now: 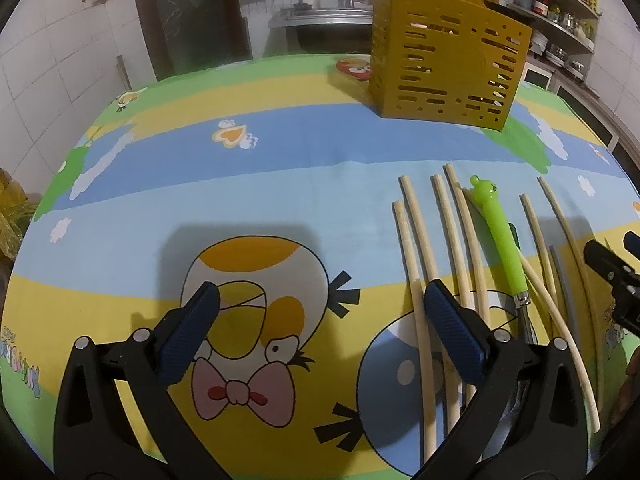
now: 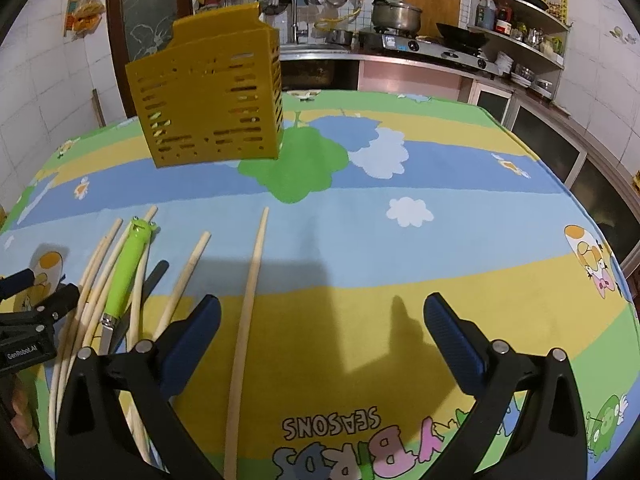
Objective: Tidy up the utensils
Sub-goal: 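Lower both tools toward the wooden chopsticks on the tablecloth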
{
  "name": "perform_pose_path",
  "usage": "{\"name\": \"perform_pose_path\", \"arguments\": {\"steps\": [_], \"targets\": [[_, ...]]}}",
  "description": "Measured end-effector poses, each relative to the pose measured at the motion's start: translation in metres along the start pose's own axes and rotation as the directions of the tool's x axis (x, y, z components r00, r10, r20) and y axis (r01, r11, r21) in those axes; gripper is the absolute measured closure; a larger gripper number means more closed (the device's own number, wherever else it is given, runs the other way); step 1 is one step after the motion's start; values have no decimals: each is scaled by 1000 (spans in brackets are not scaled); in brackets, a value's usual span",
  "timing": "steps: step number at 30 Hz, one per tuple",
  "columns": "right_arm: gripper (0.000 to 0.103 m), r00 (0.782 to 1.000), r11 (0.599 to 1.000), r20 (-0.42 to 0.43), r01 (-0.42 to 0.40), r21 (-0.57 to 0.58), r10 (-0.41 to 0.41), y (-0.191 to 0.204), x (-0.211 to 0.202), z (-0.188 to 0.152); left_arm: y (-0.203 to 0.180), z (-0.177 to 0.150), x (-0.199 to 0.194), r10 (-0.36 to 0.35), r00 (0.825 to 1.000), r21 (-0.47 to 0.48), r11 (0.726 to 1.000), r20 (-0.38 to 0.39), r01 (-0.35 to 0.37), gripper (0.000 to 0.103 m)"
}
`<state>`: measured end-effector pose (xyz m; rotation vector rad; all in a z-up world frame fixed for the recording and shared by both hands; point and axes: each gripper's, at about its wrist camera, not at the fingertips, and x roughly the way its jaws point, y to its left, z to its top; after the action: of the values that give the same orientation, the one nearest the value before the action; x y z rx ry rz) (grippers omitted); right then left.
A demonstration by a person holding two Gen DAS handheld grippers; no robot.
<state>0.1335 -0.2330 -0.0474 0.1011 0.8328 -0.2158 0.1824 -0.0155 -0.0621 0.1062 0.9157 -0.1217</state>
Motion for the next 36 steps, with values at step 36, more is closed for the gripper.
{"name": "perform_pose_path", "arguments": {"steps": [36], "targets": [[3, 994, 999, -107, -29, 21, 31, -2, 23, 0, 6, -1, 9, -15, 1000, -32, 999, -27, 14, 4]]}}
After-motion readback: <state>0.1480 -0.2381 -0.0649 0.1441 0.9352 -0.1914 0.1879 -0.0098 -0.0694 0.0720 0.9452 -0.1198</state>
